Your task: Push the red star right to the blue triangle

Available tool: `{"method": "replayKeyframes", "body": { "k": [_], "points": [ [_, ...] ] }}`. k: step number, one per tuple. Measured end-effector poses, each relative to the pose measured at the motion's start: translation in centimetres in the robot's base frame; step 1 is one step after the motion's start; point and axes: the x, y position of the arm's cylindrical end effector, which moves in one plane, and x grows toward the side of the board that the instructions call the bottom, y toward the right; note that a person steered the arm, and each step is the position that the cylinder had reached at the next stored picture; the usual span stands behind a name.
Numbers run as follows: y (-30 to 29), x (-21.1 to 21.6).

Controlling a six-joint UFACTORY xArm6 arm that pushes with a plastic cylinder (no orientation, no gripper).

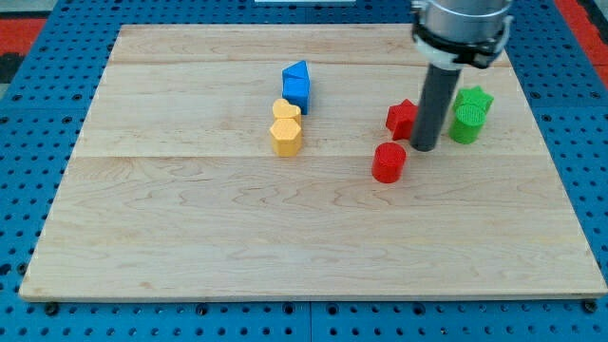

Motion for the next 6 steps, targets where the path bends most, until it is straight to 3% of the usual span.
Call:
{"method": "replayKeyframes", "body": {
  "k": [2, 4, 6],
  "points": [
    [-1.2, -4.2],
    [-4.0, -3.2],
    [-8.2, -9.8]
  ]
}}
